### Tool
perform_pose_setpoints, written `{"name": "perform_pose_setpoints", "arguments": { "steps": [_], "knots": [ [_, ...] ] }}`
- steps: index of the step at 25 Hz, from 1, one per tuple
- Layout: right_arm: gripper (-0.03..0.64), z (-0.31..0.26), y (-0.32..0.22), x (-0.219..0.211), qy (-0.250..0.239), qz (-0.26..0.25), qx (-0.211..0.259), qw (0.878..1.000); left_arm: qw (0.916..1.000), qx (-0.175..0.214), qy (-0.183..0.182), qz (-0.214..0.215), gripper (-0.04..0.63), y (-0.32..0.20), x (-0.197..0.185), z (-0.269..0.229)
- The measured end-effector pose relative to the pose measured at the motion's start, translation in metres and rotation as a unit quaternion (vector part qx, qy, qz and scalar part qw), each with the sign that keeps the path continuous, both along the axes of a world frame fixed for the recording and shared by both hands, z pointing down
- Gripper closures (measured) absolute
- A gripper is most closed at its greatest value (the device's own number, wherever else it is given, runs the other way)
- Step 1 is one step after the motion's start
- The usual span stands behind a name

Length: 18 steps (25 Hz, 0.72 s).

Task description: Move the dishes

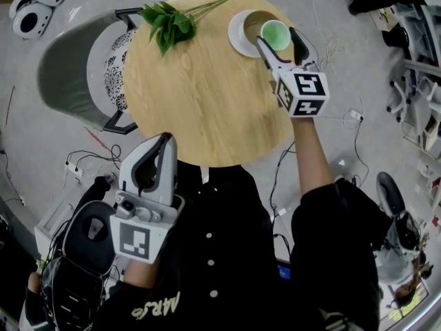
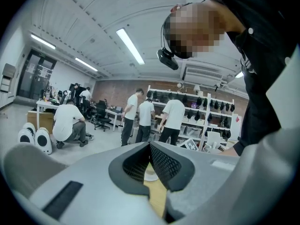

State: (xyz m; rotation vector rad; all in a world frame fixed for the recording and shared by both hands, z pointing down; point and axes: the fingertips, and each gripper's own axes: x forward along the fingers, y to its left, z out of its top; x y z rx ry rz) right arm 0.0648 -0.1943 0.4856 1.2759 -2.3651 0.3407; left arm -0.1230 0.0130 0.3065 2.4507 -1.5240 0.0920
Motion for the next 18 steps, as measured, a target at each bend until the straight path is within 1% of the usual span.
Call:
{"name": "perform_pose_setpoints", "arguments": {
  "steps": [8,13,18],
  "knots": [
    [0.272,-0.030,0.044,0.017,-0.003,0.009,0.002,1.000,0.9998,0.017,-0.004,0.011,0.592,0.003,0.004,-0.021],
    [0.272,-0.032,0.075,0.028,0.003,0.013,-0.006,1.000,0.9994,0.026,-0.004,0.021,0.592,0.004,0.008,-0.029],
    [0.272,-0.029,0.097,0.043,0.003,0.031,-0.014,0.999,0.9990,0.032,-0.005,0.032,0.592,0.006,0.014,-0.033]
  ]
}}
